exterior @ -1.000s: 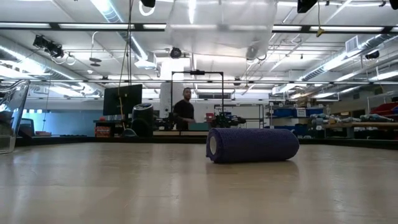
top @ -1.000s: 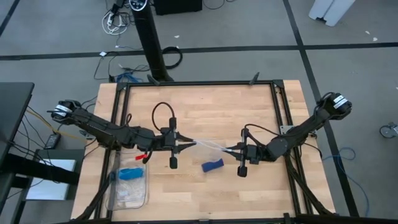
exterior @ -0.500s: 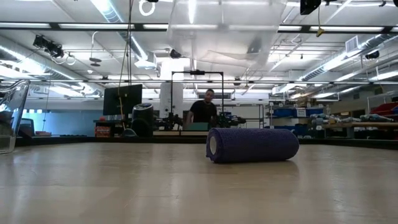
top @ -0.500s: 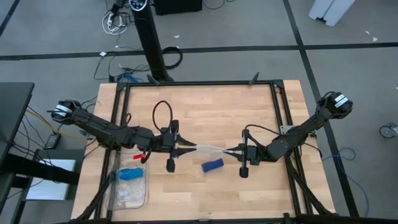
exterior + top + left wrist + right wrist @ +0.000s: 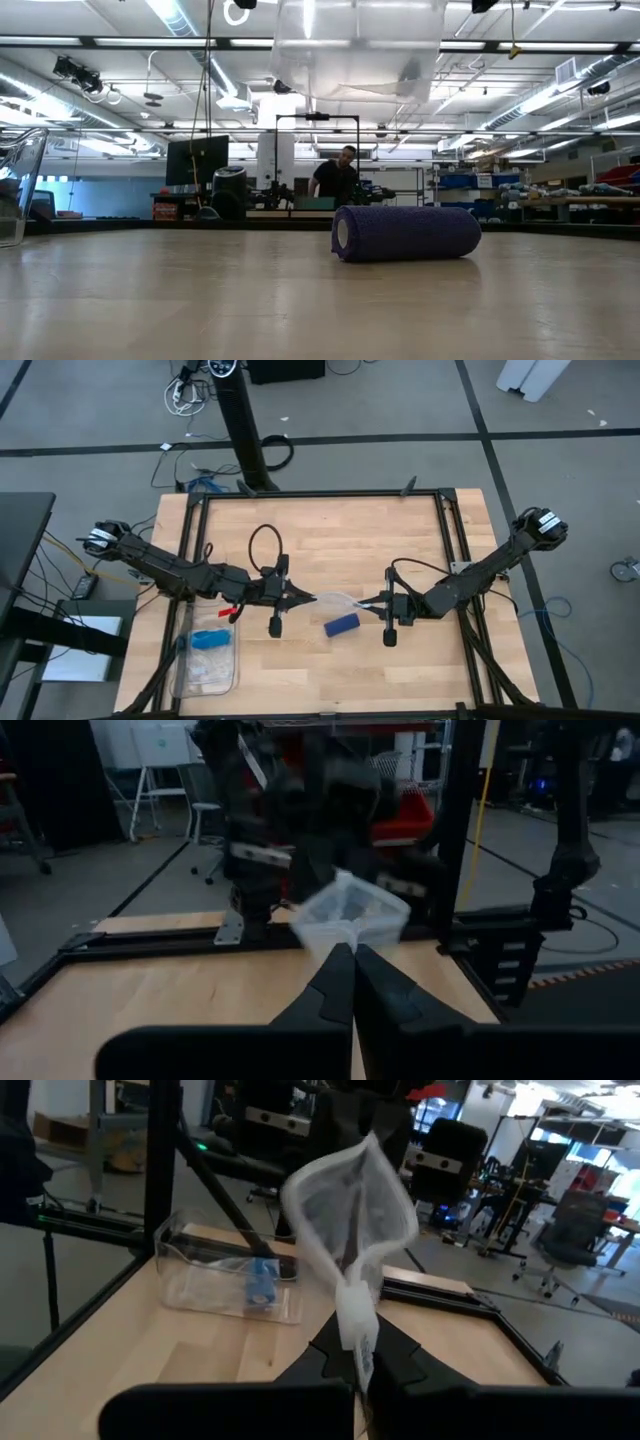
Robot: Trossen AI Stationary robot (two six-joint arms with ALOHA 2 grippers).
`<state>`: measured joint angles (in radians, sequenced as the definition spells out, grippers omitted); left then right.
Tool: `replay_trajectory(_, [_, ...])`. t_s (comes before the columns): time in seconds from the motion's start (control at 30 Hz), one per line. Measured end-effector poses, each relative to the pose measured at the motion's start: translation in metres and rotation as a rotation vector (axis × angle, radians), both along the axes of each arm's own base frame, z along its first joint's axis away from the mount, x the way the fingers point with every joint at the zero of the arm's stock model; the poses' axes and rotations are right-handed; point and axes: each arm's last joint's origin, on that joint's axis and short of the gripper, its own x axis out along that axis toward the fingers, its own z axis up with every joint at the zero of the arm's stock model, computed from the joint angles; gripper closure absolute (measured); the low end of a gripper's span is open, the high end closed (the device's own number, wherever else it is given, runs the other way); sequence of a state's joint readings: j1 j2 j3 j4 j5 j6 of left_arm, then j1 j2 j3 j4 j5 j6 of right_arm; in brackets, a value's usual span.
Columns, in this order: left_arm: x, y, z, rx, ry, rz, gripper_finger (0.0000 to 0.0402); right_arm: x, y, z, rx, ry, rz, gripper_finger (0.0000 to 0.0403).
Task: Roll bandage
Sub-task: Open the transparent zip bag
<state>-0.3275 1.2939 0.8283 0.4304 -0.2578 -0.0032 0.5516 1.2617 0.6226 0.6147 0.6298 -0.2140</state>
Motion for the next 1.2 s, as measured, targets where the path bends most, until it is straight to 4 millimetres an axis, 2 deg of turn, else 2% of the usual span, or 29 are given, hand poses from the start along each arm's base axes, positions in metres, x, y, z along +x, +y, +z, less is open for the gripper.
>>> replay_trajectory(0.17, [0.007, -0.002, -0.01, 0.037, 0.031, 0.005, 0.0398, 0.011, -0.006, 0.01, 0.014, 0.07, -0.004, 0.0403])
replay_trajectory(0.37, [0.008, -0.002, -0.006, 0.069, -0.025, 0.007, 0.0399, 0.017, -0.015, 0.014, 0.042, 0.118, -0.04, 0.0403])
replay_trajectory(0.87, [0.025, -0.003, -0.022, 0.134, -0.041, 0.094, 0.0401, 0.029, -0.039, 0.012, 0.124, 0.143, 0.044, 0.0401])
replay_trajectory(1.1, [0.033, 0.007, -0.028, 0.115, -0.037, 0.108, 0.0401, 0.045, -0.049, 0.005, 0.139, 0.167, 0.102, 0.0401])
replay_trajectory(1.2, [0.038, 0.009, -0.033, 0.106, -0.041, 0.091, 0.0401, 0.055, -0.053, 0.009, 0.148, 0.166, 0.127, 0.0402])
